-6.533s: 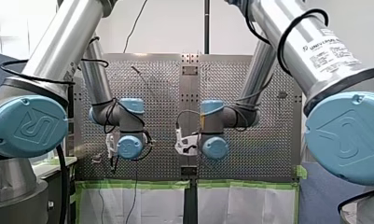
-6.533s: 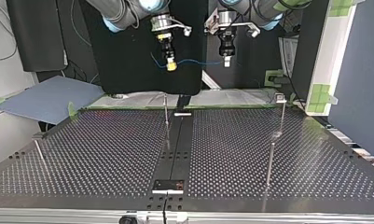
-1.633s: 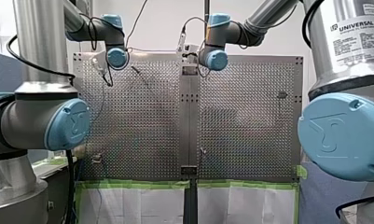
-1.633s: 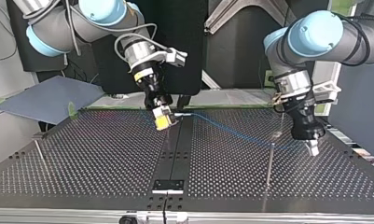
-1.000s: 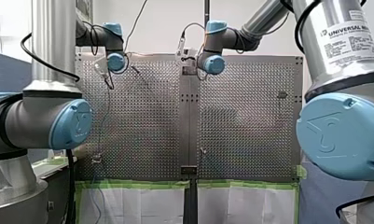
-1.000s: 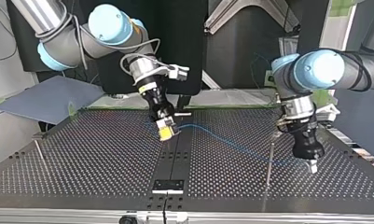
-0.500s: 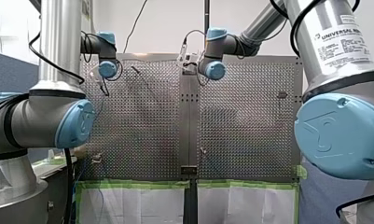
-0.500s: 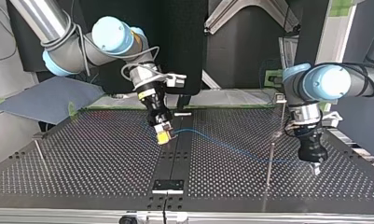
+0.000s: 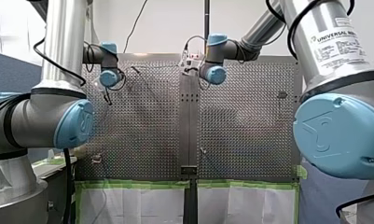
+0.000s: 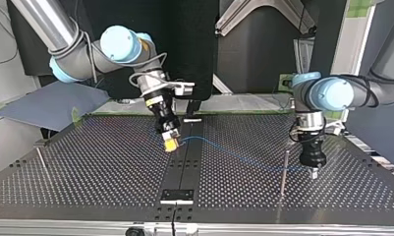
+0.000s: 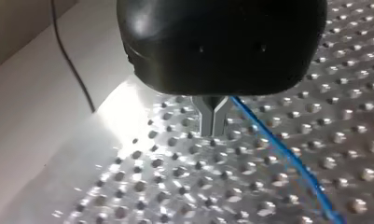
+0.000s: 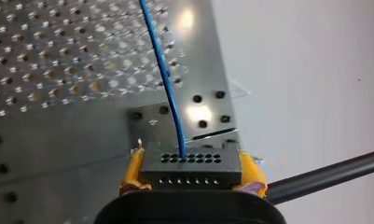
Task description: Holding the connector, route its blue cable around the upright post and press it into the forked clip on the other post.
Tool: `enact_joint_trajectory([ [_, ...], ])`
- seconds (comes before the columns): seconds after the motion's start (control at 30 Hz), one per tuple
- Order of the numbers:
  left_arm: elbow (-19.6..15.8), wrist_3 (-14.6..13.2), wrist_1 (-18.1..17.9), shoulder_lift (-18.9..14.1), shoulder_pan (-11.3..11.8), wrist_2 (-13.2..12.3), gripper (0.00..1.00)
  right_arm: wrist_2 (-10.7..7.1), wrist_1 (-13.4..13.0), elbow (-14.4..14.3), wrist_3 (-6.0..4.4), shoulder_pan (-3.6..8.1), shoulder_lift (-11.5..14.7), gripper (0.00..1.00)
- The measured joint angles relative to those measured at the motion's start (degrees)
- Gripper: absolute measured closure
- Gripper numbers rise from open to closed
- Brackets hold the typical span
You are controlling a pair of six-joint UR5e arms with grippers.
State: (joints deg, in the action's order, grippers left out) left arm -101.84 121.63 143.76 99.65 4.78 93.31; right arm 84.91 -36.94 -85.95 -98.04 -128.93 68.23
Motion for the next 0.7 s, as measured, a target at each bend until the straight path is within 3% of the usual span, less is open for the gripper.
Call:
enact_joint_trajectory([
  [0.33, -0.2, 0.1, -0.3, 1.8, -0.8, -0.8, 1.00, 0.18, 0.7, 0.0, 0.46, 0.62, -1.8, 1.00],
  [0.7, -0.5, -0.9, -0.7, 6.0, -2.7, -1.4, 1.00, 0.33, 3.6, -0.1, 2.12, 0.68, -4.0, 1.00],
])
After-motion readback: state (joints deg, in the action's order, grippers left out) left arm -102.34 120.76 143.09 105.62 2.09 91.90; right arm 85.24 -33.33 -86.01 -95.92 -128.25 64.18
